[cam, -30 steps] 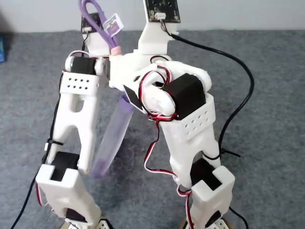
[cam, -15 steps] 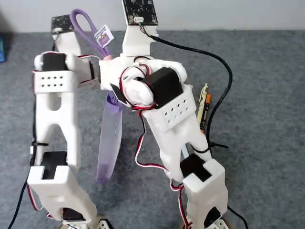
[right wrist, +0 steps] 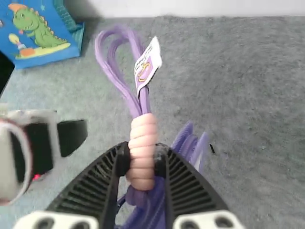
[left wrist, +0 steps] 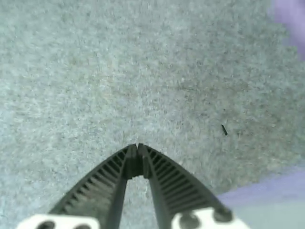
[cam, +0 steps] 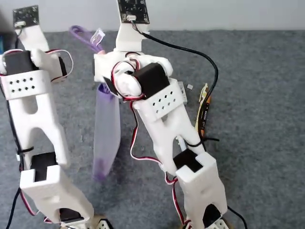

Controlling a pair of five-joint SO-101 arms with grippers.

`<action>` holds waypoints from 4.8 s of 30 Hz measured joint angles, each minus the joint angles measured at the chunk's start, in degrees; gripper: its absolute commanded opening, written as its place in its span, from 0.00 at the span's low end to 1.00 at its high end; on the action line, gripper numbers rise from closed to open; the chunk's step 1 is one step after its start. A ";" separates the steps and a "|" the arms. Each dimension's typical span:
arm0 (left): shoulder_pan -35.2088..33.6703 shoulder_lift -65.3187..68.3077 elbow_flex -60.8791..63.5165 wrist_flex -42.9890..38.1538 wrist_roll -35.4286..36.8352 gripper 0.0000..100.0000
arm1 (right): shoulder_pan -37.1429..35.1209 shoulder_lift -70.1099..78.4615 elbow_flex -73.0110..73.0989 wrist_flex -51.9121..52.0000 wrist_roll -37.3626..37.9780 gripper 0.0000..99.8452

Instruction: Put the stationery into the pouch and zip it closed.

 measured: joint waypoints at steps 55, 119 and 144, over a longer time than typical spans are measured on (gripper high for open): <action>20.48 -41.76 21.80 0.26 34.11 0.17 | 3.43 5.01 -0.44 -5.19 -5.80 0.01; 18.20 -34.99 27.52 0.26 26.55 0.17 | 5.10 -3.96 0.70 -4.57 -2.73 0.01; 10.11 -34.29 34.99 -3.52 19.52 0.17 | 3.08 -9.32 0.70 5.10 0.26 0.01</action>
